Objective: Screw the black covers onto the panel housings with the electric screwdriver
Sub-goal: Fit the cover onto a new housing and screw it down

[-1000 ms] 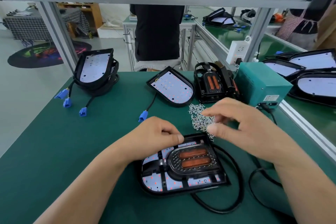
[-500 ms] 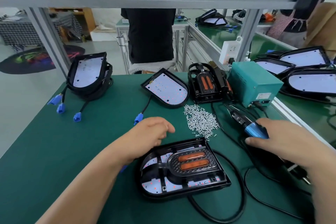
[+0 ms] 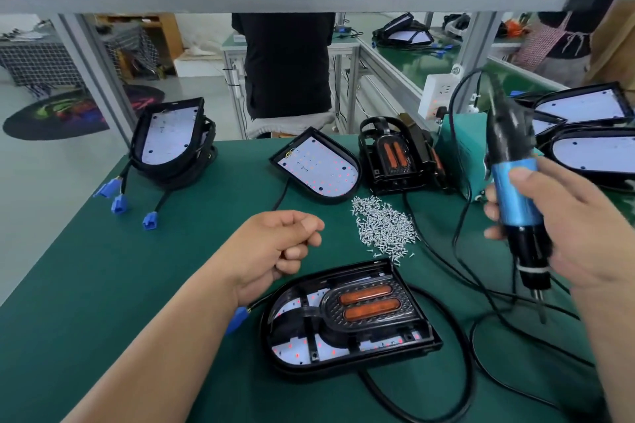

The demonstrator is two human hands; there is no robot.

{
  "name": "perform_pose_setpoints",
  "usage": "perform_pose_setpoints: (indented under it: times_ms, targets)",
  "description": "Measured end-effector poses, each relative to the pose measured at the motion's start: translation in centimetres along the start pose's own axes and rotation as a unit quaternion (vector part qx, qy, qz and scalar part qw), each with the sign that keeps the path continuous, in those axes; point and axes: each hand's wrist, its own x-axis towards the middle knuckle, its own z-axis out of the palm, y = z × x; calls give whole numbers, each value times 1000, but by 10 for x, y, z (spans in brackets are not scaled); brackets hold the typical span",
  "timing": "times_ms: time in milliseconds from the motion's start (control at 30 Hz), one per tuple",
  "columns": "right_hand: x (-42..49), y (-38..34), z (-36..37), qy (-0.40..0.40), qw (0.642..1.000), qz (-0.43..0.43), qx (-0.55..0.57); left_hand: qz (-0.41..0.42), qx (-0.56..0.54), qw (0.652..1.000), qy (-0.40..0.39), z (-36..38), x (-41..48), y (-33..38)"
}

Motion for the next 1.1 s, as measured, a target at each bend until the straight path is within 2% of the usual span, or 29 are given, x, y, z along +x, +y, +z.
perform_pose_setpoints:
  times_ms: [200,433,533,967,1100]
  targets:
    - [32,-15,51,8,964,78,252,-10,-62,997,-43,0,2,-2]
    - [44,-10,108,135,878,98,449,-3,-13,999,-49,3,3,-7]
    - [45,0,124,161,860,89,476,-3,15,999,-49,4,5,-8]
    - [32,26,145,136,846,67,511,-4,103,994,-30,10,7,-9]
    - [32,27,140,143,837,64,524,7,162,986,-33,11,6,-9]
